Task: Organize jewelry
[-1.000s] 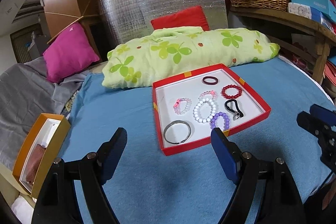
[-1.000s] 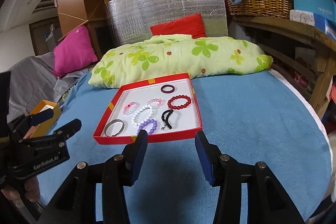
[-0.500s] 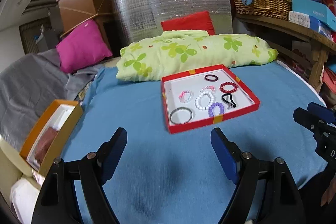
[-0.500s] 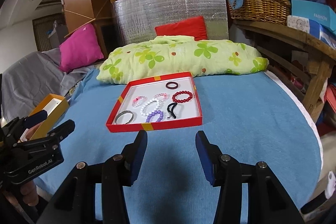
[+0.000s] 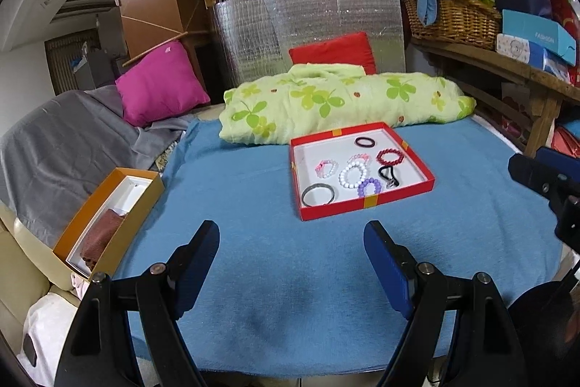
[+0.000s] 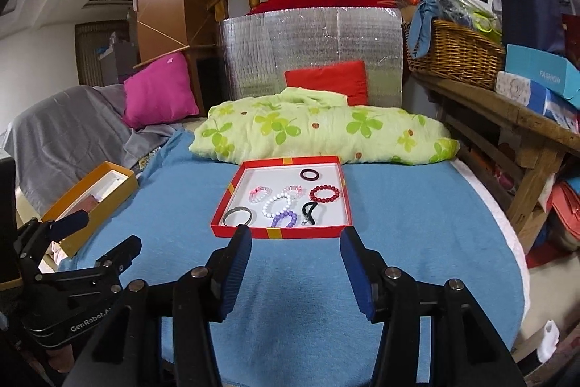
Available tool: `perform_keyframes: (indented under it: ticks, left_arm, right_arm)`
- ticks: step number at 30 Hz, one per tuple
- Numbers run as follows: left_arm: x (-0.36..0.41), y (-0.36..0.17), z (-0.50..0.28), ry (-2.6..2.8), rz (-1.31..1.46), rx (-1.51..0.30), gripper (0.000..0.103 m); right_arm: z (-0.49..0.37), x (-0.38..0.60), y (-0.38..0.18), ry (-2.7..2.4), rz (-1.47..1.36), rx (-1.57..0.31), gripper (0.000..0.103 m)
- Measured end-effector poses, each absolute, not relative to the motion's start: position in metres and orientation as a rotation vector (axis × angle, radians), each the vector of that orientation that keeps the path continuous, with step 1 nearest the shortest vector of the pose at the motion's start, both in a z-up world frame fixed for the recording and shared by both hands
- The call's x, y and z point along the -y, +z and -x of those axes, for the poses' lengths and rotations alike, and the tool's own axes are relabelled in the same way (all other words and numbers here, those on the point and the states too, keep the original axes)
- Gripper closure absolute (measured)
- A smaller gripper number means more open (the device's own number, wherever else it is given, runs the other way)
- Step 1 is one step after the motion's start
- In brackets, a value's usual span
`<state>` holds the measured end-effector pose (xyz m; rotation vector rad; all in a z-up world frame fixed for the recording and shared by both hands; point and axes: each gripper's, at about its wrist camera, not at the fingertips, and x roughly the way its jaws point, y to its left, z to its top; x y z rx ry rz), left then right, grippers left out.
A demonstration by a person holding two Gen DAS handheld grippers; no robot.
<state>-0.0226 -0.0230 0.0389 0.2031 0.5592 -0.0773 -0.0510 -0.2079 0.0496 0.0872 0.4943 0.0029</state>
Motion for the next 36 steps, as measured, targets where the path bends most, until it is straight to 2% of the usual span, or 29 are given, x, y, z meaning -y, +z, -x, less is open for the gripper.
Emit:
perform_keyframes:
  ticks: [17, 36]
  left_arm:
    - [0.023, 0.081, 0.064, -0.082, -0.211, -0.464, 0.020]
    - [0.013, 0.080, 0.067, -0.058, -0.195, -0.473, 0.020]
  right_arm:
    - [0.081, 0.209, 0.068, 0.006, -0.100, -0.477, 0.046]
    - [0.085, 0.200, 0.064, 0.012, -0.111, -0.497, 0.046]
